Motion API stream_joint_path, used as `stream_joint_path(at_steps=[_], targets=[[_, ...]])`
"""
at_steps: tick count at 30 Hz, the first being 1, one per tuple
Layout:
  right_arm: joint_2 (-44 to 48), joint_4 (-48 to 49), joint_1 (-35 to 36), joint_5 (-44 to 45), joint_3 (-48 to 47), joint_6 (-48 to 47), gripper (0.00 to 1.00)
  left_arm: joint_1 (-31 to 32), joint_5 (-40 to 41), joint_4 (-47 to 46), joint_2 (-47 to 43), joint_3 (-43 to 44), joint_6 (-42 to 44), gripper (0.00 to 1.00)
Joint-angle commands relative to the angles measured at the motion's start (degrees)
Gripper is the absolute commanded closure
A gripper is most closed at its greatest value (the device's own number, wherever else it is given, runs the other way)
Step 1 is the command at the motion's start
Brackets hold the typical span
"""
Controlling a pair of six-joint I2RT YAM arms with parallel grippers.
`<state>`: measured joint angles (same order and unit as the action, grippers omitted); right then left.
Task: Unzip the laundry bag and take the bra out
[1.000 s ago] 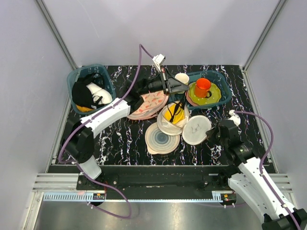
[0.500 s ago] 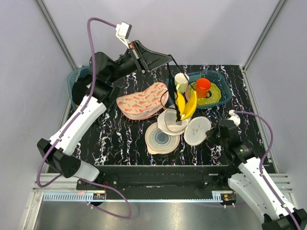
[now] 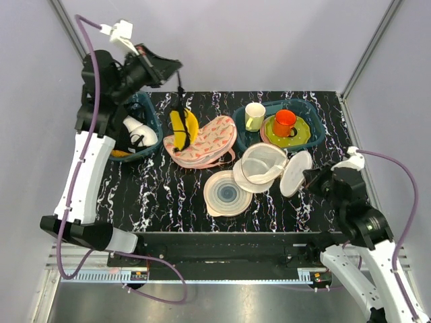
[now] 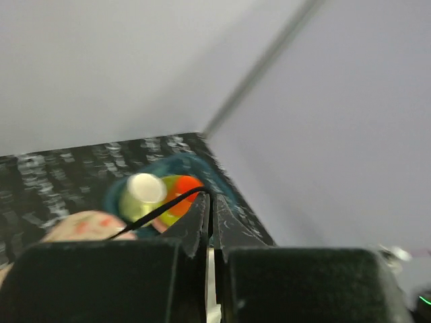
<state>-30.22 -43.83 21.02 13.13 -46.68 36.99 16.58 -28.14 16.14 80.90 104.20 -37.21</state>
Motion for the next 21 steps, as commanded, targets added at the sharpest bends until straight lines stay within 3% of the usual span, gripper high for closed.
stream_joint_path(at_steps=[1, 5, 11, 16, 21], targets=[[2.7, -3.4, 0.3, 6.4, -7.2, -3.8, 1.0, -8.8, 5.5, 7.0, 0.1, 0.0, 5.2, 1.0], [2.4, -4.5, 0.3, 10.4, -11.5, -6.7, 1.0, -15.3, 6.2, 7.0, 3.9, 0.1, 4.8, 1.0], [1.2, -3.7, 0.3, 11.7, -10.5, -7.9, 1.0, -22.2, 7.3, 5.6, 9.8, 2.3, 2.5, 1.0], [-0.5, -2.0, 0.3, 11.7, -9.1, -8.3, 1.0, -25.8, 12.3, 7.6, 9.6, 1.8, 3.2, 1.0], [-3.0, 0.8, 0.3, 10.9, -8.4, -8.6, 1.0, -27.2, 17.4, 8.5, 3.4, 0.2, 5.0, 1.0]])
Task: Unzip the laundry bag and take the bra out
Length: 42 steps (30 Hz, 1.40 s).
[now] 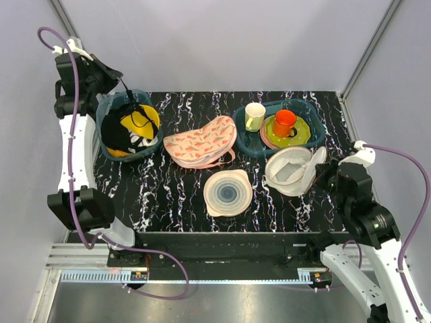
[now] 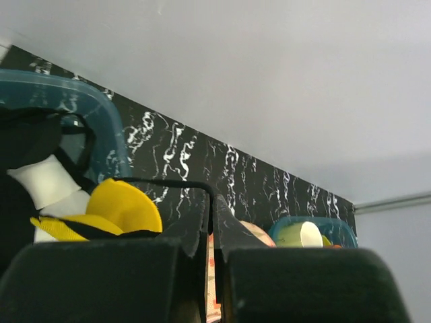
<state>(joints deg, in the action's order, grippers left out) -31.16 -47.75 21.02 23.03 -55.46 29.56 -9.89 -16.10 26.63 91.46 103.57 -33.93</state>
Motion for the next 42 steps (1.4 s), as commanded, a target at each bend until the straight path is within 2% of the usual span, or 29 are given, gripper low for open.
stream_joint_path(at_steps=[1, 6, 11, 15, 17, 20, 24, 26, 27, 28, 29, 33, 35, 37, 38, 42], targets=[[-2.2, 5.4, 0.3, 0.4, 1.0, -1.3, 1.0, -0.9, 5.6, -1.5, -7.2, 1.7, 1.9, 1.0], [-4.9, 7.8, 0.3, -1.0, 1.6, -1.2, 1.0, -1.0, 6.9, 0.6, -5.4, 1.9, 2.2, 1.0], [-4.9, 7.6, 0.3, -0.6, 1.7, -1.3, 1.0, -0.9, 12.4, -2.0, -4.0, -1.8, 1.9, 1.0], [-4.4, 7.6, 0.3, -1.1, 2.9, -0.6, 1.0, -1.0, 14.4, -12.8, -1.6, -7.2, 1.8, 1.0], [-4.1, 7.3, 0.3, -1.5, 3.1, -0.3, 1.0, -1.0, 15.8, -14.2, 2.4, -5.0, 2.2, 1.0], [-2.7, 6.2, 0.3, -1.4, 3.3, 0.1, 1.0, -1.0, 17.9, -11.2, 9.6, 1.7, 3.3, 1.0], [-0.9, 4.6, 0.3, -1.1, 4.1, 1.3, 1.0, 0.0, 24.2, -11.8, 13.8, 3.0, 4.5, 0.98], [-0.7, 4.2, 0.3, -1.7, 4.1, 2.0, 1.0, 0.9, 27.8, -9.9, 14.6, 3.6, 5.0, 0.62], [-0.7, 3.7, 0.3, -2.2, 4.0, 2.3, 1.0, 0.9, 27.6, -9.3, 14.4, 3.7, 4.6, 0.21], [-0.7, 3.6, 0.3, -2.3, 4.1, 2.3, 1.0, 0.9, 26.3, -8.7, 14.0, 3.6, 4.1, 0.08], [-0.7, 3.6, 0.3, -2.6, 4.4, 2.7, 1.0, 0.9, 25.6, -8.8, 13.4, 3.3, 4.0, 0.02], [-1.2, 4.5, 0.3, -3.7, 6.1, 3.2, 1.0, 3.2, 26.5, -7.0, 7.6, 2.3, 4.7, 0.01], [-1.5, 5.1, 0.3, -4.0, 6.3, 3.4, 1.0, 7.0, 31.4, -5.5, 1.3, -0.7, 5.2, 0.01], [-2.0, 6.3, 0.3, -5.6, 6.2, 2.8, 1.0, 9.6, 32.4, -5.7, -5.0, -4.1, 7.1, 0.01], [-2.8, 6.5, 0.3, -6.6, 6.0, 1.5, 1.0, 14.0, 30.5, -5.1, -6.2, -5.3, 7.3, 0.01], [-3.6, 5.7, 0.3, -7.4, 3.5, -1.0, 1.0, 24.1, 15.8, 0.4, -6.6, -3.3, 7.7, 0.01]])
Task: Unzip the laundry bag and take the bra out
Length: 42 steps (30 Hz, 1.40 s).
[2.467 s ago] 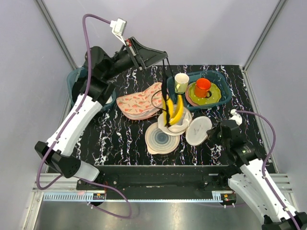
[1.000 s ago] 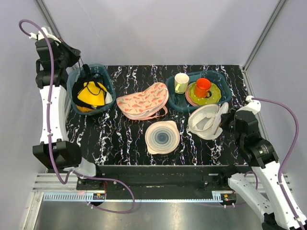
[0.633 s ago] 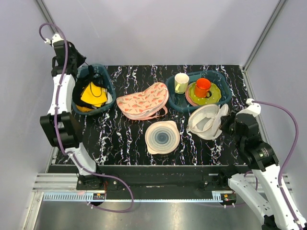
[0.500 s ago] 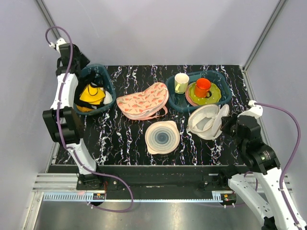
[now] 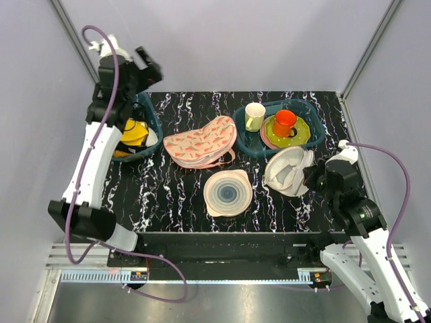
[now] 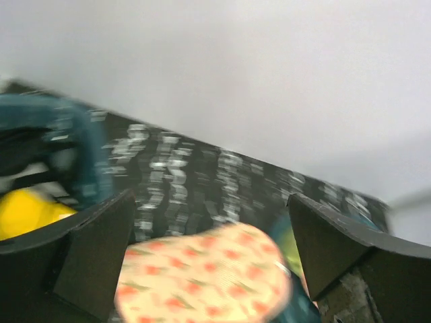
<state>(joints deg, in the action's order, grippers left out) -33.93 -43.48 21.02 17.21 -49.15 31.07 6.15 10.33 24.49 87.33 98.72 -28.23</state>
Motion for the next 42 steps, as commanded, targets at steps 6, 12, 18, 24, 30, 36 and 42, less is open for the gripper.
stream_joint_path(at_steps=[6, 12, 18, 24, 30, 36, 42], targets=[[2.5, -9.6, 0.3, 7.6, -5.3, 2.1, 1.0, 17.9, -16.6, 1.9, -3.7, -9.8, 0.1, 0.01], [4.5, -8.3, 0.3, 12.0, -6.1, -0.2, 1.0, 22.1, -25.3, -3.8, -3.3, -19.2, -4.6, 0.01], [-0.4, -5.5, 0.3, 17.1, -11.1, -5.3, 1.0, 24.9, -34.7, -11.4, -2.5, -24.0, -9.0, 0.01], [-1.5, -2.0, 0.3, 21.2, -14.6, -10.8, 1.0, 24.8, -32.7, -7.2, -6.2, -24.4, -6.1, 0.01], [-3.2, -0.6, 0.3, 22.8, -17.3, -14.5, 1.0, 24.7, -27.6, -3.2, -7.8, -24.9, -4.1, 0.01], [-3.0, -0.6, 0.3, 26.9, -17.3, -15.6, 1.0, 22.1, -24.7, 0.6, -9.5, -25.5, -2.5, 0.01], [-2.3, -0.6, 0.3, 18.0, -15.6, -13.9, 1.0, 20.4, -25.2, -0.8, -12.2, -28.5, -3.5, 0.01]])
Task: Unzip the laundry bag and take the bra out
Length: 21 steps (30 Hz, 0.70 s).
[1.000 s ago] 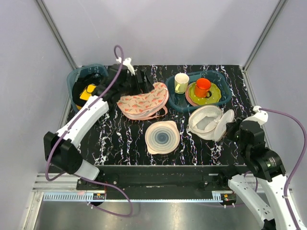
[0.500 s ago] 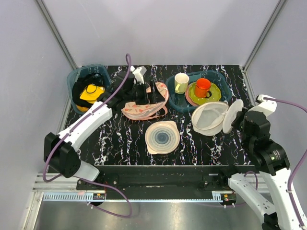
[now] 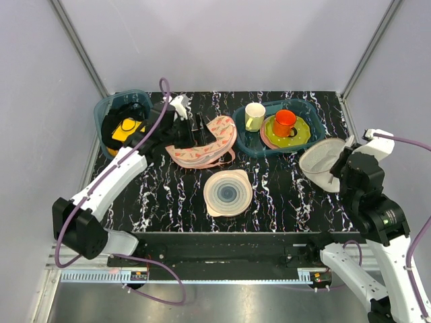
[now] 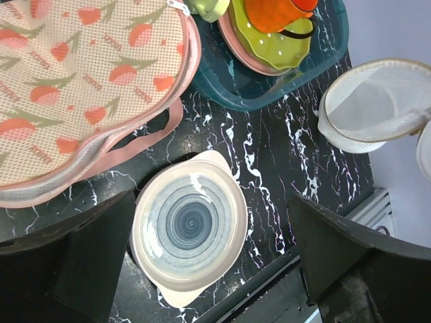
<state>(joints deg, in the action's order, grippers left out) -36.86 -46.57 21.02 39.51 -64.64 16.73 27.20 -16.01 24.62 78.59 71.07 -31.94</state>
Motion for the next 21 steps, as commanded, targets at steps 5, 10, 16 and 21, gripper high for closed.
stream_joint_path(at_steps=[5, 10, 16, 21], targets=[[3.6, 7.6, 0.3, -21.7, -1.3, -1.9, 1.0, -1.0, 0.8, -0.5, -4.5, -0.9, 0.7, 0.01], [3.0, 6.7, 0.3, -29.9, -4.3, -3.5, 1.0, -2.9, 1.2, 0.9, -5.8, -0.7, 1.7, 0.01], [0.4, 0.2, 0.3, -16.2, -4.1, -4.3, 1.0, -4.5, 0.2, 0.8, -5.6, -1.0, 2.1, 0.01], [-6.5, -1.9, 0.3, -9.3, -0.2, -0.6, 0.42, -4.7, -2.3, 0.6, -3.4, -0.4, 1.7, 0.01]])
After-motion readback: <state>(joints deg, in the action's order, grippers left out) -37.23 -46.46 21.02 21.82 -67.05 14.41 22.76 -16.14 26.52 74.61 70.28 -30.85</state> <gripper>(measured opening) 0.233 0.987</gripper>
